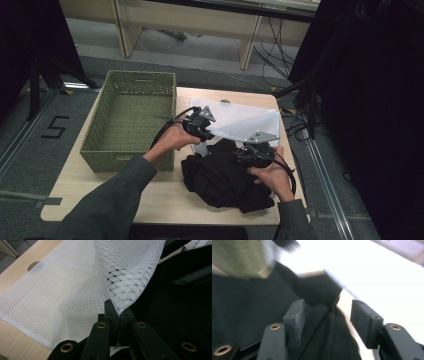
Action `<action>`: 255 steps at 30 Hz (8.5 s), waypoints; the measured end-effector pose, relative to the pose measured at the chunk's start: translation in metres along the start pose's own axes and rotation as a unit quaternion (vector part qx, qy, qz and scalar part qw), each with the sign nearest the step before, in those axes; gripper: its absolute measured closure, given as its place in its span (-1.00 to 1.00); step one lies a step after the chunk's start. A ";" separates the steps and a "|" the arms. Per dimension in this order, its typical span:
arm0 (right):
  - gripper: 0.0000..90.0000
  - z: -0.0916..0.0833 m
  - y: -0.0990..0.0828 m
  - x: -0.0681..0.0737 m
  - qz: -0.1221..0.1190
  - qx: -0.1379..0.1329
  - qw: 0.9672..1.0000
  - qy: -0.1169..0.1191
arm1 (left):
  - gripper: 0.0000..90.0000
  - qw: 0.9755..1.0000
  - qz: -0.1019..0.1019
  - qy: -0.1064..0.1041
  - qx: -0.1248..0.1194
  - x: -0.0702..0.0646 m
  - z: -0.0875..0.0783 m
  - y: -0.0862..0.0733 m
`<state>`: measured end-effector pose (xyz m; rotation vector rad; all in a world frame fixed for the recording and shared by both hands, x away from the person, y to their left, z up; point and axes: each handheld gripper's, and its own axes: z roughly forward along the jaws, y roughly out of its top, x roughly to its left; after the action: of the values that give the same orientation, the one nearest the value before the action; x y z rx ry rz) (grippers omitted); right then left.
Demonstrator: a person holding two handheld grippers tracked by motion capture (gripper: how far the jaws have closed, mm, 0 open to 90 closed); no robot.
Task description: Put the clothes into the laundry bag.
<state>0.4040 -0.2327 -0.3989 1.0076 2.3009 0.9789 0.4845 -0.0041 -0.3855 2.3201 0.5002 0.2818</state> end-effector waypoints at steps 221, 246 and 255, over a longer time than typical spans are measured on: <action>0.77 0.059 -0.058 0.024 -0.024 0.113 0.993 0.037 | 0.80 0.999 -0.025 -0.016 0.041 -0.089 0.045 -0.115; 0.09 0.031 -0.015 -0.012 0.054 0.033 0.998 0.025 | 0.79 0.999 -0.019 0.007 0.049 -0.088 0.039 -0.117; -0.17 0.017 -0.068 -0.029 0.073 0.144 0.987 -0.021 | 0.78 0.998 -0.012 0.002 0.058 -0.086 0.039 -0.116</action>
<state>0.4023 -0.2806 -0.4577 1.3159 2.4061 0.6804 0.3890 0.0112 -0.4996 2.4238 0.5593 0.2526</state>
